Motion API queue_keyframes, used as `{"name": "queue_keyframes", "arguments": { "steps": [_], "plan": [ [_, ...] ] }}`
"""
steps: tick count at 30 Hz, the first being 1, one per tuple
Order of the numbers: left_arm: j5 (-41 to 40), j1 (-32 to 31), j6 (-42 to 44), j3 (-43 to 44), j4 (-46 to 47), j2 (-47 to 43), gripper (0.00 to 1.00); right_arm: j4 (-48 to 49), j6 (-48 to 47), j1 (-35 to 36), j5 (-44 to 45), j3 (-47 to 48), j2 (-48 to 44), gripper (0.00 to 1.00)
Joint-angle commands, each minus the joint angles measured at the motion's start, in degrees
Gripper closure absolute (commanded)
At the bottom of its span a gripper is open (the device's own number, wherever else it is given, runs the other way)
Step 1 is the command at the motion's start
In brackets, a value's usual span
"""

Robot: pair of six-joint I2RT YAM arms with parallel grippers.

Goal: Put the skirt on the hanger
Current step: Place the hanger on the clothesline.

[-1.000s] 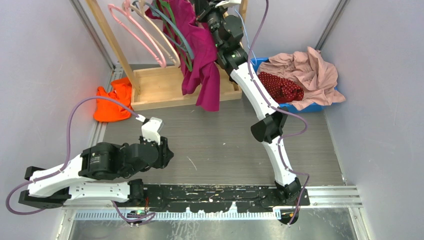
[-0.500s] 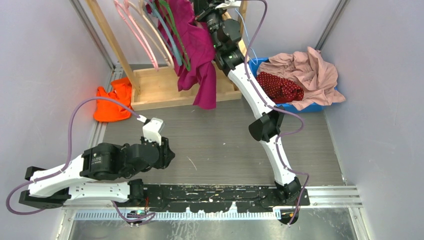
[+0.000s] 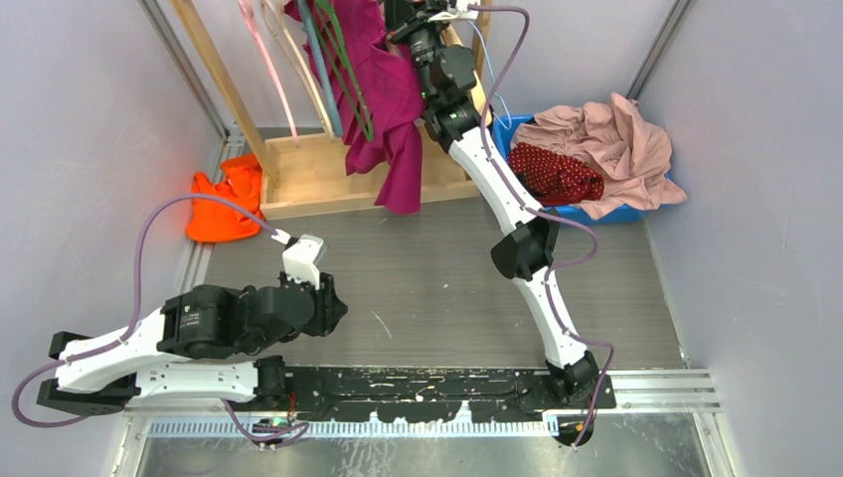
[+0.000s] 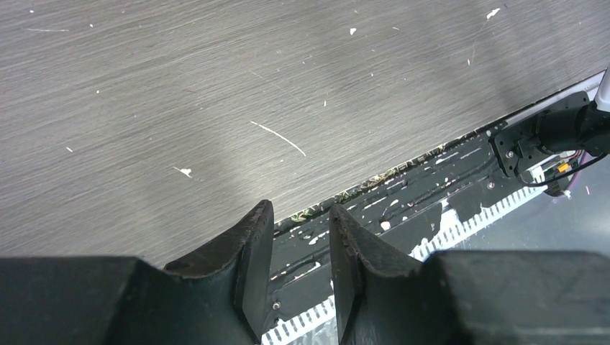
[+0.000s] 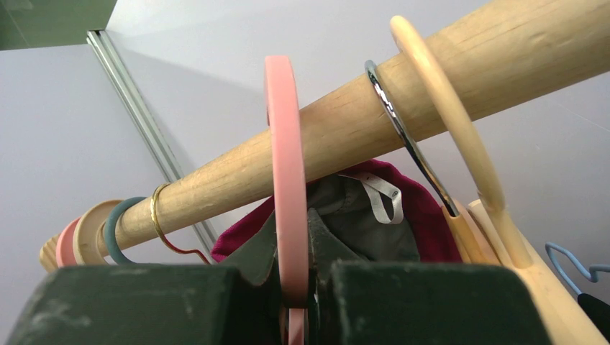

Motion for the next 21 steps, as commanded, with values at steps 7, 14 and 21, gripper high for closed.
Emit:
{"name": "queue_keyframes", "arguments": {
  "steps": [7, 14, 21],
  "plan": [
    [0.44, 0.07, 0.22, -1.02, 3.35, -1.38, 0.66, 7.02, 1.79, -0.83, 2.25, 3.31, 0.41, 0.99],
    [0.64, 0.07, 0.45, -1.34, 4.07, -1.03, 0.66, 5.31, 2.11, -0.82, 1.36, 3.6, 0.24, 0.98],
    [2.08, 0.07, 0.45, -1.74, 5.72, -0.6, 0.67, -3.56, 0.76, -1.08, -0.3, 3.4, -3.19, 0.99]
  ]
}}
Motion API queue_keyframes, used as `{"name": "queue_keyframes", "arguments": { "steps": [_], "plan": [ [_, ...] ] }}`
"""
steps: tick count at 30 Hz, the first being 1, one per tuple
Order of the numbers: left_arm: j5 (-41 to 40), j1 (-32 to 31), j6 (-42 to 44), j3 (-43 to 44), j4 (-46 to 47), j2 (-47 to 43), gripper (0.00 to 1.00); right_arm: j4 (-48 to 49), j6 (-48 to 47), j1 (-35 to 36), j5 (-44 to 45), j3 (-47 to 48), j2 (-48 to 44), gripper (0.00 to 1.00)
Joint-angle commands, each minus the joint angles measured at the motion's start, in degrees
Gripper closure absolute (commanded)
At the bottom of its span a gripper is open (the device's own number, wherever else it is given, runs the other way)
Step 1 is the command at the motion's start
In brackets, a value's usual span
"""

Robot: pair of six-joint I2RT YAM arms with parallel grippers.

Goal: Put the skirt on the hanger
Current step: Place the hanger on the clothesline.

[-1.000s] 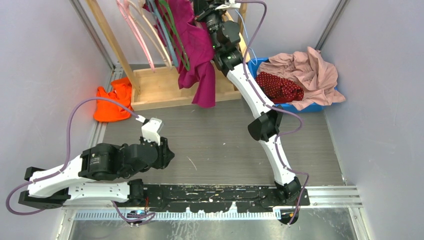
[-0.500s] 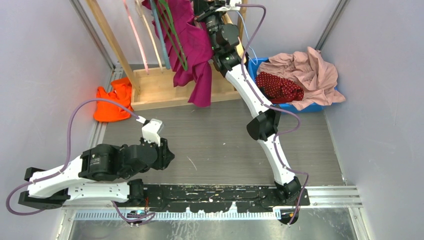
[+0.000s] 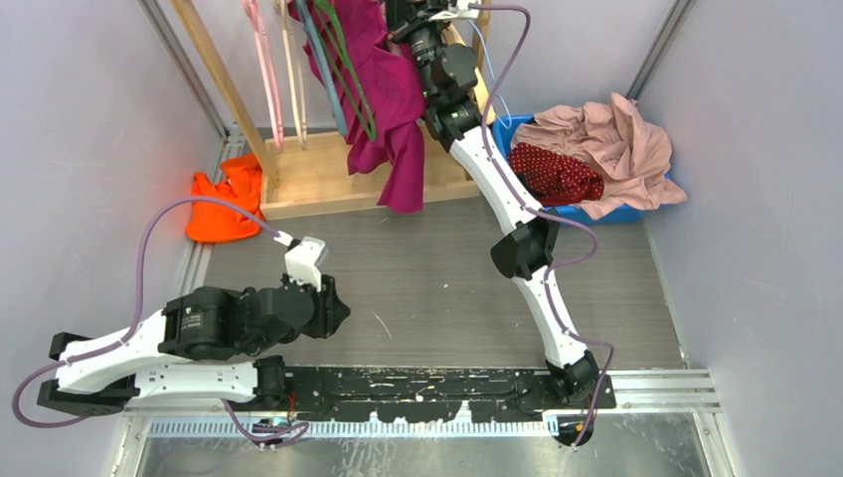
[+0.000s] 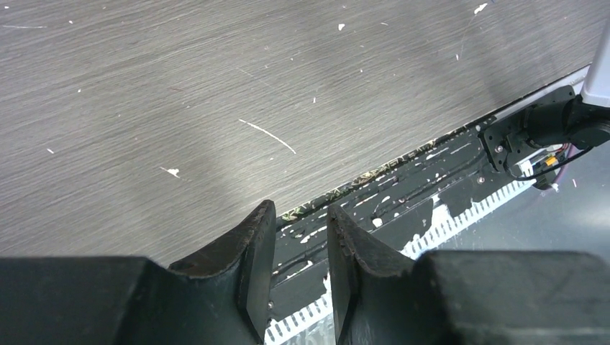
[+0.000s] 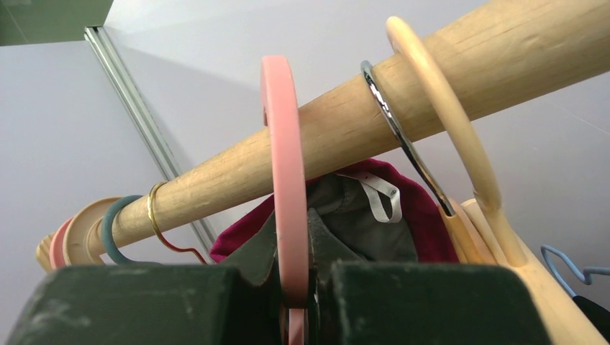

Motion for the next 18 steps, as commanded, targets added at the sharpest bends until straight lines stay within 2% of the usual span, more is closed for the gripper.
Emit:
{"name": "queue_keyframes", "arguments": {
  "steps": [1, 7, 12, 15, 18],
  "plan": [
    [1.02, 0.1, 0.18, -0.26, 4.27, 0.37, 0.68, -4.26, 1.0, -0.99, 0.34, 2.51, -4.19, 0.99],
    [1.27, 0.07, -0.56, -1.14, 5.26, 0.82, 0.68, -4.83, 5.25, -3.28, -0.03, 3.39, -3.19, 0.99],
    [-5.06, 1.81, -0.43, -1.16, 6.41, 3.6, 0.64, -5.84, 5.06, -3.43, -1.85, 1.92, -4.34, 0.99],
    [-5.87, 6.65, 2.55, -2.24, 12.47, 6.53, 0.6, -6.34, 5.18, -3.42, -3.4, -0.19, -6.33, 0.99],
    [-1.82, 13.93, 7.42, -3.94, 21.5, 10.91, 0.55, -6.94, 5.19, -3.42, -4.44, -1.26, -8.05, 0.99]
  ]
}}
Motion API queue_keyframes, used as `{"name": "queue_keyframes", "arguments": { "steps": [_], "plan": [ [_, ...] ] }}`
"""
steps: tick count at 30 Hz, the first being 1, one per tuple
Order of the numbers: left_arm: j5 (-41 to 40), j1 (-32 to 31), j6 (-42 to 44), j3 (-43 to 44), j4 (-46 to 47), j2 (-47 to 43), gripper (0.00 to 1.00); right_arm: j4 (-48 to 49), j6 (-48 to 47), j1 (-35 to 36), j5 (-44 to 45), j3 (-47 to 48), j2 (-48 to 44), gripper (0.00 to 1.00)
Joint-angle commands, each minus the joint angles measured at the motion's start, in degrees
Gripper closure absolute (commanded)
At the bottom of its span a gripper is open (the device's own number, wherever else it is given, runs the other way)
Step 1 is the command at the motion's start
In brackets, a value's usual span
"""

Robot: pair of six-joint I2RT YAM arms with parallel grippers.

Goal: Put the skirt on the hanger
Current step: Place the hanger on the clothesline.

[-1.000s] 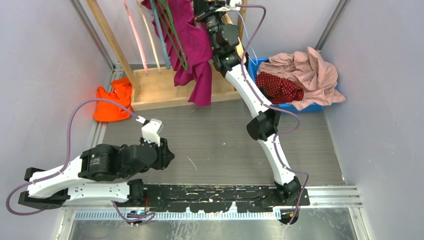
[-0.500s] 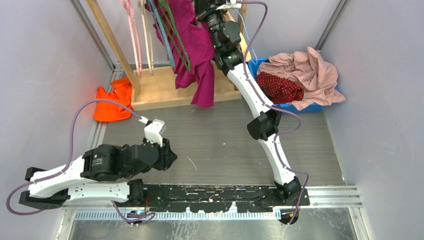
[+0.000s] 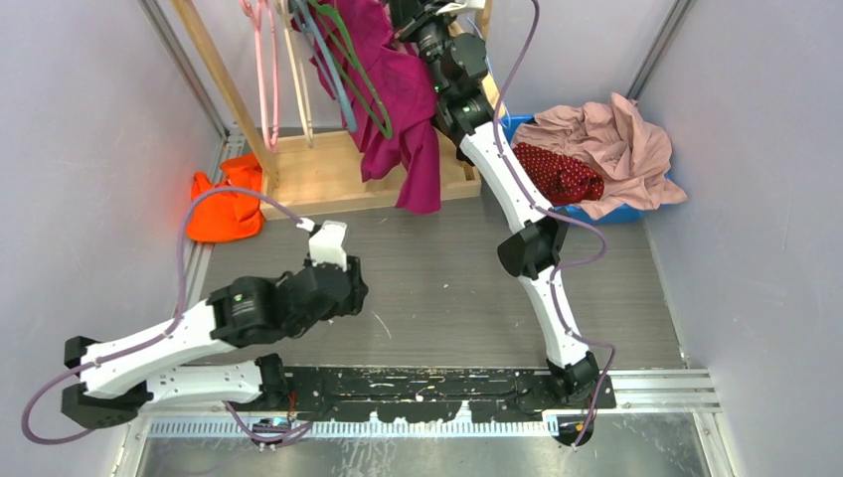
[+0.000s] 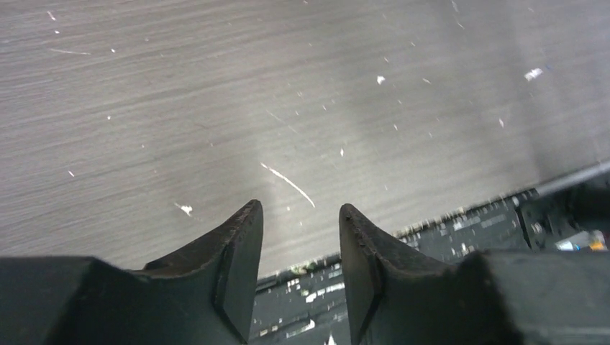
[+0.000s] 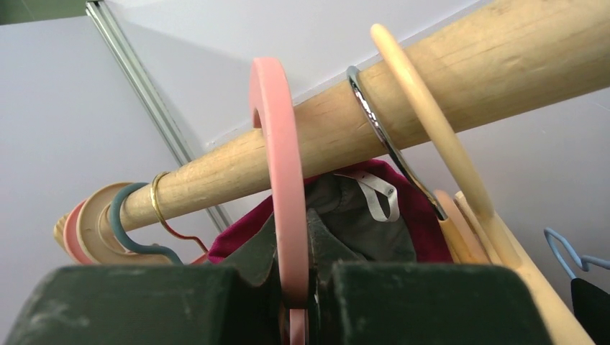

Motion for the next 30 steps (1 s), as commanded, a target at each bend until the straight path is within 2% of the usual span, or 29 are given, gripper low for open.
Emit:
{"name": "queue_keyframes", "arguments": {
  "steps": [1, 4, 6, 12, 15, 20, 30],
  "plan": [
    [2.48, 9.56, 6.86, -1.81, 16.15, 6.29, 0.54, -1.41, 1.91, -1.26, -0.03, -0.83, -6.38, 0.99],
    [8.13, 17.68, 10.32, -1.03, 22.29, 12.98, 0.54, -2.04, 2.0, -1.49, -0.95, -1.04, -7.56, 0.99],
    [10.59, 22.53, 12.64, 0.36, 25.33, 17.8, 0.58, -2.12, 2.5, -1.94, -1.55, -1.29, -8.06, 0.99],
    [4.43, 28.2, 19.05, 3.87, 37.12, 29.01, 0.78, -0.87, 5.38, -3.97, -3.38, -3.16, -9.1, 0.99],
    [-0.12, 29.42, 23.41, 3.62, 44.98, 32.62, 0.84, -0.62, 6.21, -4.77, -4.21, -3.97, -9.43, 0.99],
    [-2.08, 33.08, 29.31, 3.03, 59.3, 39.23, 0.83, 0.26, 8.14, -5.88, -5.31, -4.56, -9.19, 0.99],
    [2.94, 42.76, 28.07, 11.46, 64.2, 54.82, 0.8, 1.69, 9.71, -6.44, -6.9, -5.08, -9.44, 0.99]
  ]
}}
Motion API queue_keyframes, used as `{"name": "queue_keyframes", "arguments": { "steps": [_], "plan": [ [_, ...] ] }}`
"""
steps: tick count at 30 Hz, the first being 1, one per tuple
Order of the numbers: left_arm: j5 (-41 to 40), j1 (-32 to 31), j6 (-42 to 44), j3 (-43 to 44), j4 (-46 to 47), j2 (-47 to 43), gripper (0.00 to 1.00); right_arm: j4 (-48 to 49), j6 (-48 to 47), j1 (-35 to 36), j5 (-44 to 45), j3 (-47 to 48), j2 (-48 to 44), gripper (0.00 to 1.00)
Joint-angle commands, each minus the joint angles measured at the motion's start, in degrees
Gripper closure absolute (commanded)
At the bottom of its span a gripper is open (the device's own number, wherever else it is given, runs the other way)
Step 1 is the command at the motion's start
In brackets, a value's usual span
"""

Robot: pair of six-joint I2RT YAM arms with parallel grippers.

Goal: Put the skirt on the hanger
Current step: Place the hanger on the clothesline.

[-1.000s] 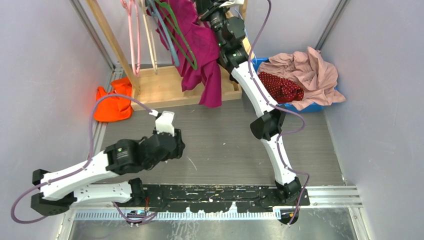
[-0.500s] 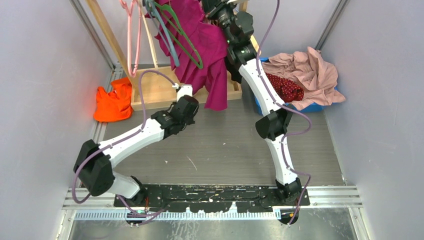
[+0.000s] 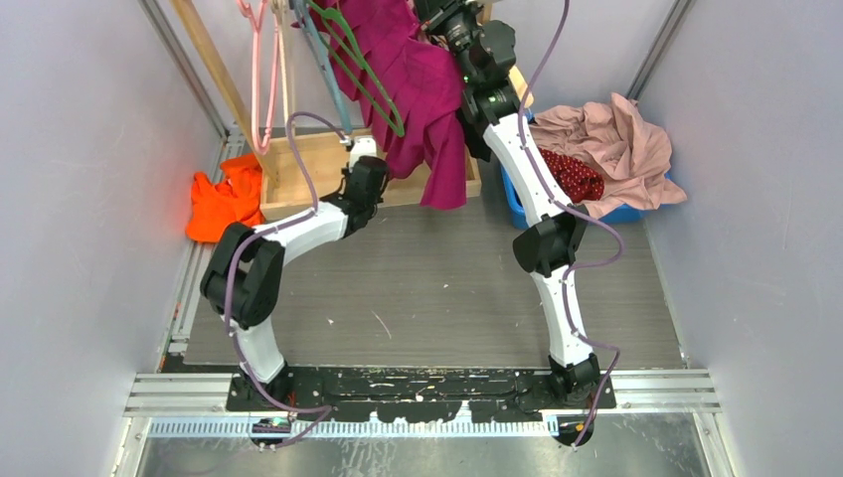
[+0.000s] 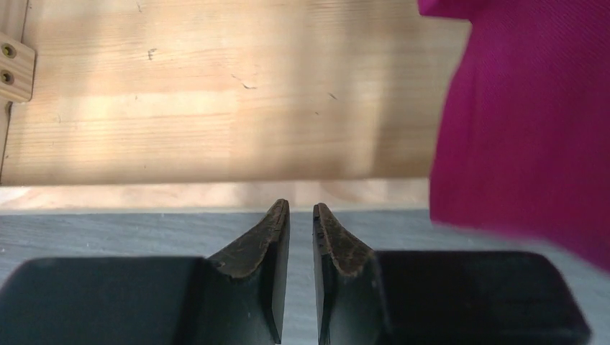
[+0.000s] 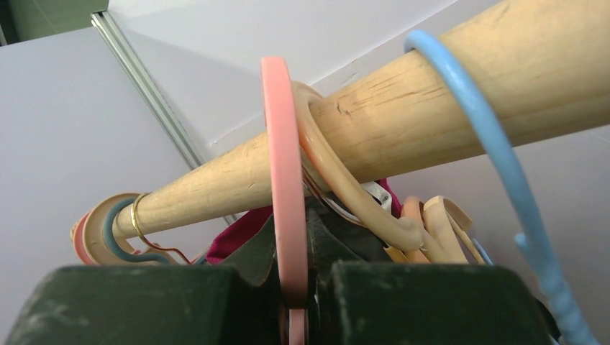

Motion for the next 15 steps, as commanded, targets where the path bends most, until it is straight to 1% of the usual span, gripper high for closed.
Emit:
{"name": "queue_keyframes", "arguments": {
  "steps": [1, 6, 15],
  "plan": [
    [0.81, 2.66, 0.47, 3.96, 7.9, 3.88, 0.81, 4.13, 2.94, -0.68, 0.41, -0.03, -4.93, 0.99],
    [1.97, 3.93, 0.46, 7.54, 8.8, 9.67, 0.8, 4.37, 3.04, -0.67, -0.03, -0.23, -5.08, 0.99],
    [4.67, 4.88, -1.19, 16.28, 4.12, 18.63, 0.8, 5.72, 3.54, -0.69, -0.97, -2.08, -6.81, 0.99]
  ]
}}
